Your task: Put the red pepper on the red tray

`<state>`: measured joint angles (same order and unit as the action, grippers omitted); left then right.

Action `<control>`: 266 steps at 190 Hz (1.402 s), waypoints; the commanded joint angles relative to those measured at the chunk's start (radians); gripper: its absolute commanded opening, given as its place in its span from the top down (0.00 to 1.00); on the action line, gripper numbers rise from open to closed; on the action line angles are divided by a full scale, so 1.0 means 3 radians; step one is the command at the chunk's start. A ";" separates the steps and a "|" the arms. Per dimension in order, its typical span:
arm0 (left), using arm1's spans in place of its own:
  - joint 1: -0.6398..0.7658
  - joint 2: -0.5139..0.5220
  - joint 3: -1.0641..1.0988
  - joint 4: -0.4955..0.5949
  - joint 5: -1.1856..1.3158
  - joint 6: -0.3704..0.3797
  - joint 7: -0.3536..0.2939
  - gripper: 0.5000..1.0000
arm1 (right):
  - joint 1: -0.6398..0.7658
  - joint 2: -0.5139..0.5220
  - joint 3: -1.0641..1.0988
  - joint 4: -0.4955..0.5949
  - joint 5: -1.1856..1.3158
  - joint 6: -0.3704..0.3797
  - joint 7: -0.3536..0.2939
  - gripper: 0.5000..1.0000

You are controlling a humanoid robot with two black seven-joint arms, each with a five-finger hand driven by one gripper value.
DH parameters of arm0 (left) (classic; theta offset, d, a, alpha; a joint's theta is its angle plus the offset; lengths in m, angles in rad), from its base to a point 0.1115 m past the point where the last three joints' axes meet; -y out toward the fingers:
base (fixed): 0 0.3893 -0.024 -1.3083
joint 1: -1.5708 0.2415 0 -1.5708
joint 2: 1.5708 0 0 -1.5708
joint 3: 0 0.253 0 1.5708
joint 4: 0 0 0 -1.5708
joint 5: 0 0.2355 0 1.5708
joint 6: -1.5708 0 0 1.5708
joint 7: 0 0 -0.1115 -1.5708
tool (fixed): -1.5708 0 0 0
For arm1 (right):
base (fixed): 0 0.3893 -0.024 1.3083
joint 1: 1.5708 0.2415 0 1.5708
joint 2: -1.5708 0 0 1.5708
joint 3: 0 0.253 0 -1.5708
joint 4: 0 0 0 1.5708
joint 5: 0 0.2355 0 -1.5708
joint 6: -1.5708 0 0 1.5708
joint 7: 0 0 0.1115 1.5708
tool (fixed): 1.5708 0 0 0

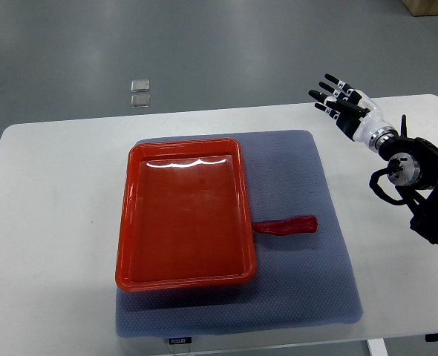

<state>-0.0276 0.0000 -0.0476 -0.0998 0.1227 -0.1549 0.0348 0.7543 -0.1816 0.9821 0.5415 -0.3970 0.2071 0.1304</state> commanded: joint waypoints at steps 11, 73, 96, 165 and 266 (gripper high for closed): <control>0.0005 0.0000 -0.0005 0.0021 -0.0005 0.0005 0.0002 0.00 | 0.0002 -0.0003 -0.0006 0.0000 -0.0001 0.0000 0.0000 0.17; 0.0005 0.0000 0.0000 0.0000 0.0000 0.0005 0.0002 0.00 | 0.0007 -0.0003 -0.0012 0.0000 0.0004 0.0015 0.0000 0.17; 0.0005 0.0000 0.0000 0.0000 0.0000 0.0000 0.0002 0.00 | 0.0002 -0.0008 -0.0022 0.0005 0.0004 0.0051 0.0000 0.17; 0.0005 0.0000 0.0000 0.0000 0.0000 0.0000 0.0002 0.00 | 0.0032 -0.0100 -0.0185 0.0026 -0.0103 0.0491 -0.0005 0.17; 0.0005 0.0000 0.0000 0.0010 0.0000 0.0005 0.0002 0.00 | 0.0058 -0.0110 -0.0201 0.0061 -0.0380 0.0557 -0.0005 0.17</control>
<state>-0.0261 0.0000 -0.0475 -0.0987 0.1226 -0.1541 0.0353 0.7730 -0.2134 0.9217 0.5580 -0.4854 0.3743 0.1288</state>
